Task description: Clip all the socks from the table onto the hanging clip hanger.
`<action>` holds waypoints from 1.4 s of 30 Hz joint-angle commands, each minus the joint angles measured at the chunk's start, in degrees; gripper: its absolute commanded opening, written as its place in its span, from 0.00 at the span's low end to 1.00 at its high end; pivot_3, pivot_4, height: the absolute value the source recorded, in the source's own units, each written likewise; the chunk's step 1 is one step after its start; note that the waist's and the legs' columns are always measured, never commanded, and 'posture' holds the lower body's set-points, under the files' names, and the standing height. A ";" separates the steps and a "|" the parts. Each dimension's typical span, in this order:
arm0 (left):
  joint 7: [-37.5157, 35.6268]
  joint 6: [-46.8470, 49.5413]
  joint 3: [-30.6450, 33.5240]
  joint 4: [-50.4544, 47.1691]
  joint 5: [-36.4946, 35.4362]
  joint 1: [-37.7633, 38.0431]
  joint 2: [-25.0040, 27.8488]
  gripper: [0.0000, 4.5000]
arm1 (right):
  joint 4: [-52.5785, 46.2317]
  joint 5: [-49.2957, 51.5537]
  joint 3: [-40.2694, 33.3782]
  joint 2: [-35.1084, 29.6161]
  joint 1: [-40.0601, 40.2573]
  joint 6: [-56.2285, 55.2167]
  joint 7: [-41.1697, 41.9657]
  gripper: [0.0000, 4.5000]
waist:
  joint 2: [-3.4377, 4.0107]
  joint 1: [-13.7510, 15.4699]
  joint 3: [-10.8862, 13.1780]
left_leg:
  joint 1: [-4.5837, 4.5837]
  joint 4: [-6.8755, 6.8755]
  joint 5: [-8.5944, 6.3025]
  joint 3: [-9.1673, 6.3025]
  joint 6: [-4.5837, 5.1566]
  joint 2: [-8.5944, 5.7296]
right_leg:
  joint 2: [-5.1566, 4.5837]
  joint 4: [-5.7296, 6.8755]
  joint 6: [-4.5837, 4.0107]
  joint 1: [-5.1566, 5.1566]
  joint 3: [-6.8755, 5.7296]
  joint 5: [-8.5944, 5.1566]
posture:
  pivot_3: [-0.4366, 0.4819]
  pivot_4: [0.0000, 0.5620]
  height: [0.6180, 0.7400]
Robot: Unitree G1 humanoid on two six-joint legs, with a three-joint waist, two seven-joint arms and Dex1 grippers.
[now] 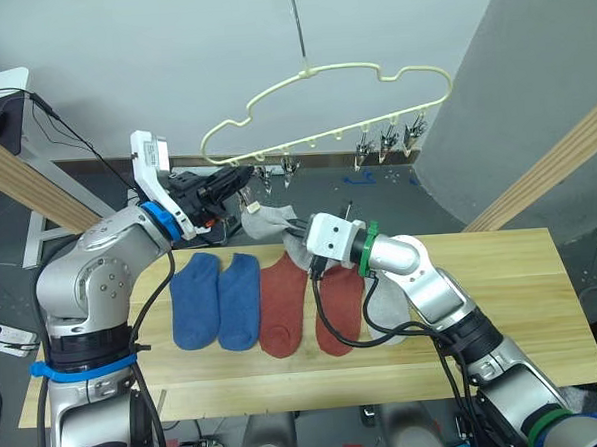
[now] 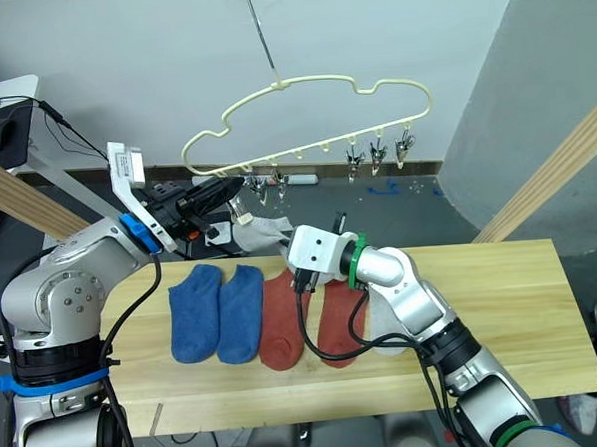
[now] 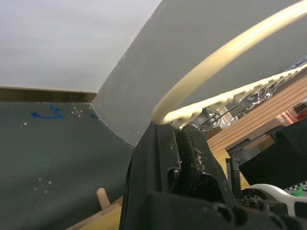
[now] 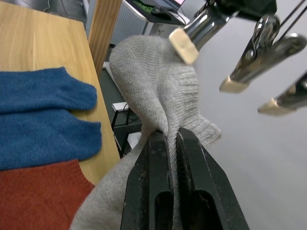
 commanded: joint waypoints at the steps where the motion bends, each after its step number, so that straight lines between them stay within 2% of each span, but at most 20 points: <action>1: 0.75 0.65 0.88 -1.77 -0.54 1.39 0.24 0.00 | -1.80 2.13 -1.42 1.65 -1.16 -1.53 -0.44 0.01 | 0.00 -0.03 0.00 | 0.01 0.00 0.00 0.00 0.00 0.00 | 0.00 0.01 0.00 0.00 0.00 0.00 | 0.49 0.64 0.83; 12: 2.44 3.80 2.27 -2.92 -3.51 2.45 0.29 0.00 | -1.14 2.35 -1.56 2.29 -1.52 -2.13 -0.57 0.01 | 0.00 -0.03 0.00 | 0.02 0.00 0.00 0.01 0.00 0.00 | -0.01 0.03 -0.01 0.00 0.00 0.00 | 0.49 0.63 0.83; 13: 2.68 3.88 2.25 -2.93 -3.45 2.47 0.36 0.13 | -1.09 2.36 -1.55 2.30 -1.56 -2.18 -0.56 0.00 | 0.00 -0.03 0.00 | 0.02 0.00 0.00 0.01 0.00 0.00 | -0.01 0.03 -0.01 0.00 0.00 0.00 | 0.49 0.63 0.83; 14: 2.86 4.09 2.18 -2.96 -3.49 2.49 0.48 0.17 | -1.06 2.39 -1.56 2.32 -1.59 -2.22 -0.55 0.00 | 0.00 -0.03 0.00 | 0.02 0.00 0.00 0.01 0.00 0.00 | -0.01 0.03 -0.01 0.00 0.00 0.00 | 0.49 0.63 0.83; 18: 2.36 6.65 2.54 -4.16 -5.99 3.14 1.07 0.48 | -1.19 2.70 -1.57 2.38 -1.53 -2.30 -0.32 0.00 | 0.00 -0.01 0.00 | 0.01 0.00 0.00 0.01 0.00 0.00 | -0.01 0.02 -0.01 -0.01 0.00 0.00 | 0.49 0.63 0.83; 19: 2.28 7.07 2.75 -4.50 -6.40 3.33 1.23 0.53 | -1.33 3.02 -1.61 2.47 -1.41 -2.04 -0.15 0.00 | 0.00 0.02 0.00 | 0.01 0.00 0.00 0.01 0.00 0.00 | -0.01 0.01 -0.01 -0.02 0.00 0.00 | 0.49 0.63 0.83; 26: 1.71 8.05 3.61 -6.11 -7.62 4.59 3.26 0.53 | -1.93 4.65 -1.21 2.36 -0.55 -1.57 1.89 0.00 | 0.00 0.09 0.00 | -0.02 -0.01 0.00 0.01 0.00 0.00 | -0.02 0.00 -0.01 -0.05 -0.01 0.00 | 0.50 0.62 0.83; 29: 1.51 6.72 3.45 -6.94 -6.61 5.39 4.15 0.53 | -2.22 5.03 -1.22 2.19 -0.26 -1.39 2.16 0.16 | 0.00 0.11 0.00 | -0.02 -0.01 0.00 0.00 0.00 0.00 | -0.02 0.01 -0.01 -0.05 -0.03 0.00 | 0.51 0.62 0.83; 33: 2.49 5.18 3.61 -8.75 -5.41 7.24 4.70 0.53 | -2.99 3.95 -0.30 0.93 0.18 -0.60 3.09 0.46 | 0.00 0.11 0.00 | -0.02 -0.02 0.00 0.00 0.00 0.00 | -0.03 0.00 -0.01 -0.05 -0.02 0.00 | 0.51 0.61 0.83; 39: 4.45 -0.95 3.09 -14.13 -0.59 11.18 4.46 0.53 | -12.06 6.55 -2.17 -5.26 5.09 3.59 7.63 0.46 | 0.00 0.19 0.00 | -0.04 -0.05 0.00 0.00 -0.01 -0.01 | -0.19 -0.04 -0.01 -0.08 -0.07 0.00 | 0.50 0.61 0.83; 42: 4.51 -9.70 1.20 -16.12 6.00 13.72 3.44 0.53 | -18.00 8.87 -4.74 -9.15 7.83 7.59 9.62 0.46 | 0.00 0.39 0.00 | -0.06 -0.05 0.00 0.00 0.00 -0.08 | -0.24 -0.06 -0.01 -0.07 -0.05 0.00 | 0.50 0.61 0.83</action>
